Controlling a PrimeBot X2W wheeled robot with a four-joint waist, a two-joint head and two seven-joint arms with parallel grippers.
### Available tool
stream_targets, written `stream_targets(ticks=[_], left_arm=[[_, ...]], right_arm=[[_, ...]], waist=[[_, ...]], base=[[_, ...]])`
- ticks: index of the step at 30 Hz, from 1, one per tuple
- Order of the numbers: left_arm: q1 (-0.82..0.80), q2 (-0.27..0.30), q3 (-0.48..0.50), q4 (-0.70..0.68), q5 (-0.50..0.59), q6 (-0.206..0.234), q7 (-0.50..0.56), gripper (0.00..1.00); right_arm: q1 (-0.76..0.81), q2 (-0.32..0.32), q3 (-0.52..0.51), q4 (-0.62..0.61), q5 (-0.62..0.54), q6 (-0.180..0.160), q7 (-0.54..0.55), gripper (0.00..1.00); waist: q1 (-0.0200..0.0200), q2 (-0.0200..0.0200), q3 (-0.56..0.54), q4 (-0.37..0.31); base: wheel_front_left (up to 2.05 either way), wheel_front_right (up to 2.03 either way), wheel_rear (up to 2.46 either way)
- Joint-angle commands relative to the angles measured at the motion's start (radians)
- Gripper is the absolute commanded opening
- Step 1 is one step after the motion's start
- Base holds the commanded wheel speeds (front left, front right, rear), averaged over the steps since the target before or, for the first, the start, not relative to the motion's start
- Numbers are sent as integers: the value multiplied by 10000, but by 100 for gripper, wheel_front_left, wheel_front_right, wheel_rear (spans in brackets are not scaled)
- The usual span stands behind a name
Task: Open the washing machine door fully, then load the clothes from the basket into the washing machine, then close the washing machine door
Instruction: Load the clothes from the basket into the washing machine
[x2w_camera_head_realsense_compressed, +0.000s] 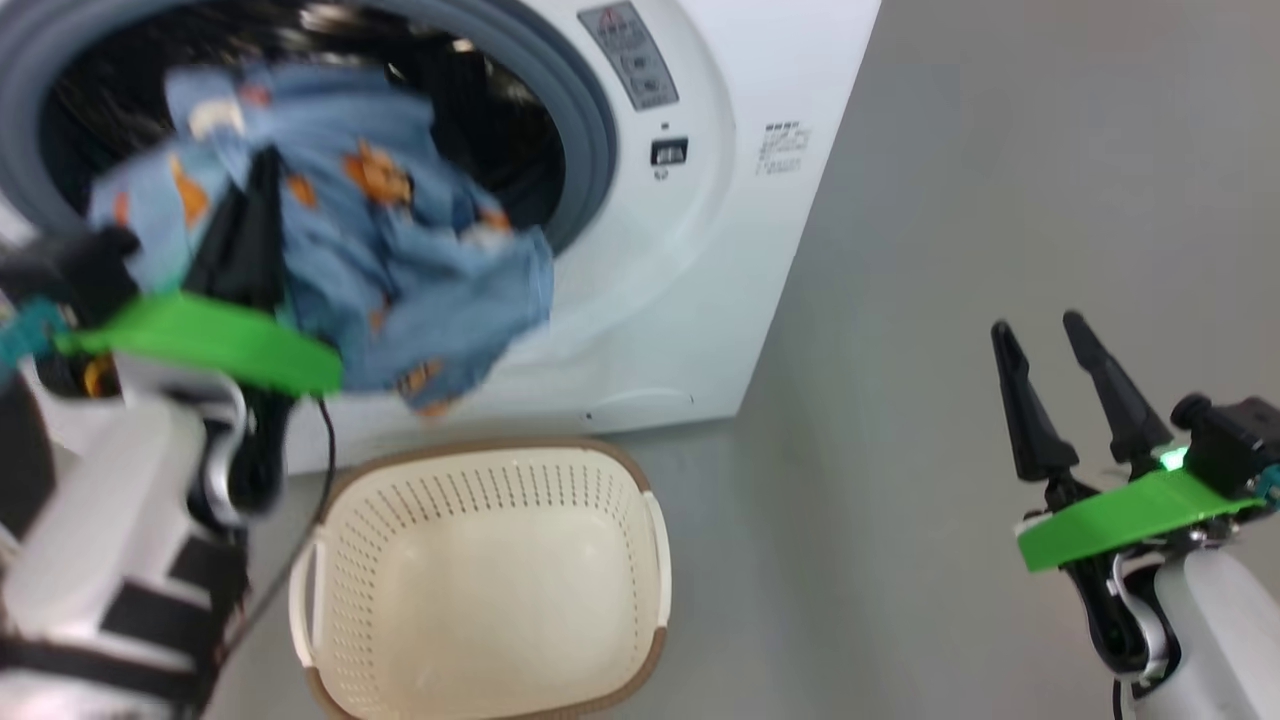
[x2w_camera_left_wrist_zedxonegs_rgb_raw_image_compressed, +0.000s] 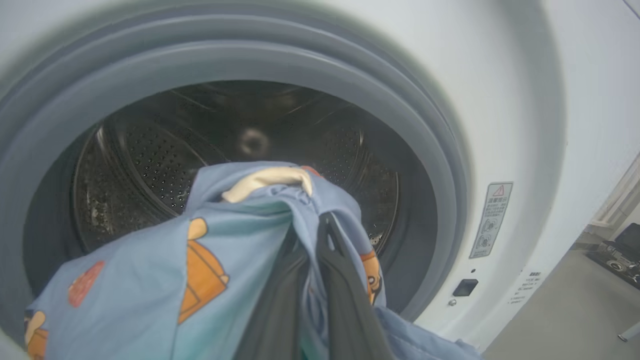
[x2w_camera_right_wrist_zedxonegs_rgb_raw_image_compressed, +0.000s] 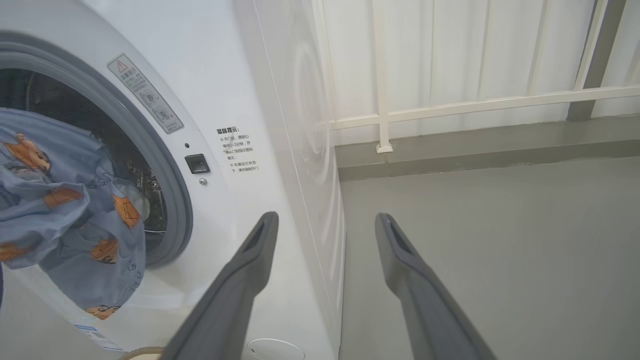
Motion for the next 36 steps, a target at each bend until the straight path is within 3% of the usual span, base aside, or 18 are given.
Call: stream_targets(ticks=[1,11,25,31,36], left_arm=[[-771,268,435,69,120,-145,-58,0],[-3690,119,366,3078,410,-1033,-97,0],[-6537,154,114,5700,1040,-1489,-254,0],[-7695,430,234,6146,1450,-1346,-293,0],[-8190,830,1193,4552,2368,-722,-297,0]], right_arm=[[-311,-126,91,-308,19,56,-80,100],[-902,152,-29,-632,-179,56,-80,100],[-1273,598,-188,-1001,-374,56,-80,100],[-1322,740,-228,-1073,-405,56,-80,100],[-1334,819,-305,-1167,-442,56,-80,100]], waist=[[-1,0,674,-182],[-1,0,2436,-674],[-1,0,4224,-1273],[-1,0,4691,-1588],[-1,0,4983,-1737]], base=[[0,0,0],[0,0,0],[0,0,0],[0,0,0],[0,0,0]])
